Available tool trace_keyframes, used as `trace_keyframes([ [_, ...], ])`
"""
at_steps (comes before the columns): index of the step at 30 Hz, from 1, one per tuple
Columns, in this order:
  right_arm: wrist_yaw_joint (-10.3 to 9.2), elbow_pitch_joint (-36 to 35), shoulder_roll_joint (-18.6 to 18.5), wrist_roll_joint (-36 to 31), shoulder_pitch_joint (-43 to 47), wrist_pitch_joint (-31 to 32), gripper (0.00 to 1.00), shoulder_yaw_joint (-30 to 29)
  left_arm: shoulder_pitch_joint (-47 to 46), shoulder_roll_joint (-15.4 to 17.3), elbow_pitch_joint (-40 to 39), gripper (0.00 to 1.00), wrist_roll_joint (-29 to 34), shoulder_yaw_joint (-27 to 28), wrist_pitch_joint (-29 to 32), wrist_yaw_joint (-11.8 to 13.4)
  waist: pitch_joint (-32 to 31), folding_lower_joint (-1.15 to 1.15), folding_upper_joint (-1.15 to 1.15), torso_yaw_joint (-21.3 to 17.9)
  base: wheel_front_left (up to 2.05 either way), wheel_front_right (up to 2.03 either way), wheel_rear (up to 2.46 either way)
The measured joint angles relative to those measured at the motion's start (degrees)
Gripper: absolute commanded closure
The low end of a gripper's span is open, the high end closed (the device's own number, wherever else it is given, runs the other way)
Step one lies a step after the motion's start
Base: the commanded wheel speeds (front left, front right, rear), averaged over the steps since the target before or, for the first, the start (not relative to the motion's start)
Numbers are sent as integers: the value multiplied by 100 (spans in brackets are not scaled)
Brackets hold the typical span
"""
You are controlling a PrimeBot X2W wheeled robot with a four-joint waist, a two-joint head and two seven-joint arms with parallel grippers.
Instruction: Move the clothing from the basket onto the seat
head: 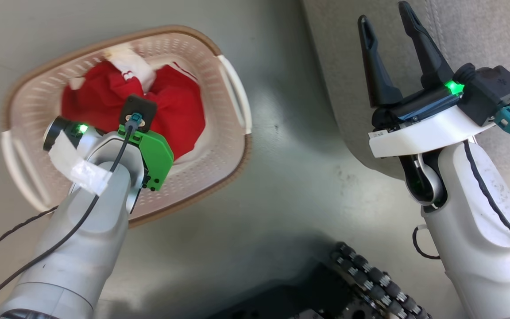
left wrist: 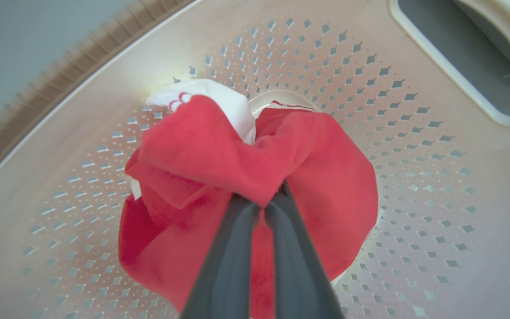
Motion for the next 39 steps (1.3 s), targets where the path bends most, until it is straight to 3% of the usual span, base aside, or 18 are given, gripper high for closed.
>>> trace_keyframes([
  [12,2,196,-256,-190,74,0,0,-37,283,-142,-52,100,-521,96,-860,-99,-660,0,0,570,0,0,0],
  [26,33,514,-327,-211,275,0,0,-48,779,-169,-500,100,-1044,210,-1009,-172,-1707,0,0,1149,0,0,0],
  [39,34,914,-177,-126,777,0,0,-1,1317,-178,-1263,100,-1422,279,-1011,-172,-2805,-1,0,1393,0,0,0],
])
